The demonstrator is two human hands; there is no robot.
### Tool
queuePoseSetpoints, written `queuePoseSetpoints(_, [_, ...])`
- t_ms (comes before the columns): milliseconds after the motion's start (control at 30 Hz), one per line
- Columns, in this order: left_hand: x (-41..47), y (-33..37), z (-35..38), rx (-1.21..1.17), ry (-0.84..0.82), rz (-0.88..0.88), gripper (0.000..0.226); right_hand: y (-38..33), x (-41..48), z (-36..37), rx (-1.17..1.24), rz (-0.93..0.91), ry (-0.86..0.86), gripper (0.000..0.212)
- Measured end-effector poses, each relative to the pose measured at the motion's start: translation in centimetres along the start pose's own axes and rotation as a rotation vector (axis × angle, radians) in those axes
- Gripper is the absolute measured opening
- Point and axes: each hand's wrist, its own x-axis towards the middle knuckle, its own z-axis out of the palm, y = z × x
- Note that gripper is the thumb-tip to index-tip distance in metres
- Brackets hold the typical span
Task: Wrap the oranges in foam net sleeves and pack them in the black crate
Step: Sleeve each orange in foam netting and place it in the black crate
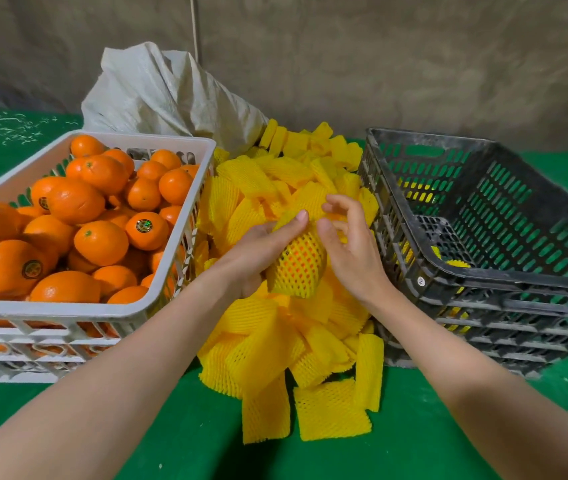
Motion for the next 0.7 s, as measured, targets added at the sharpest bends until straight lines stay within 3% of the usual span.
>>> queuePoseSetpoints(100, [0.1,0.8,0.6,0.027,0.110,0.148,0.017,-0.6,-0.3,-0.5,-0.004,0.001,-0.072,0.053])
queuePoseSetpoints(200, [0.3,1.3,1.7,0.032,0.145,0.210,0.040,-1.2,-0.2,-0.6,-0.125,-0.059,-0.181,0.067])
queuePoseSetpoints(367, [1.0,3.3,3.3,-0.397,-0.150,0.070,0.073,-1.6,0.6,-2.8,-0.057,0.004,-0.052,0.075])
queuePoseSetpoints(467, [1.7,3.6,5.0,-0.453,-0.195,0.119,0.062,-1.4,0.6,-4.8,-0.066,-0.083,0.009,0.083])
queuePoseSetpoints(533, [2.7,3.4,6.9,-0.472,-0.129,0.175,0.050,-1.4,1.1,-6.3,-0.083,-0.125,0.051,0.083])
queuePoseSetpoints(600, [3.9,3.1,8.8,-0.376,-0.008,0.243,0.040,-1.2,1.8,-8.6,-0.110,-0.125,0.117,0.073])
queuePoseSetpoints(700, [5.3,2.3,11.0,0.141,0.119,0.486,0.029,-0.2,3.2,-12.7,-0.220,-0.034,0.253,0.053])
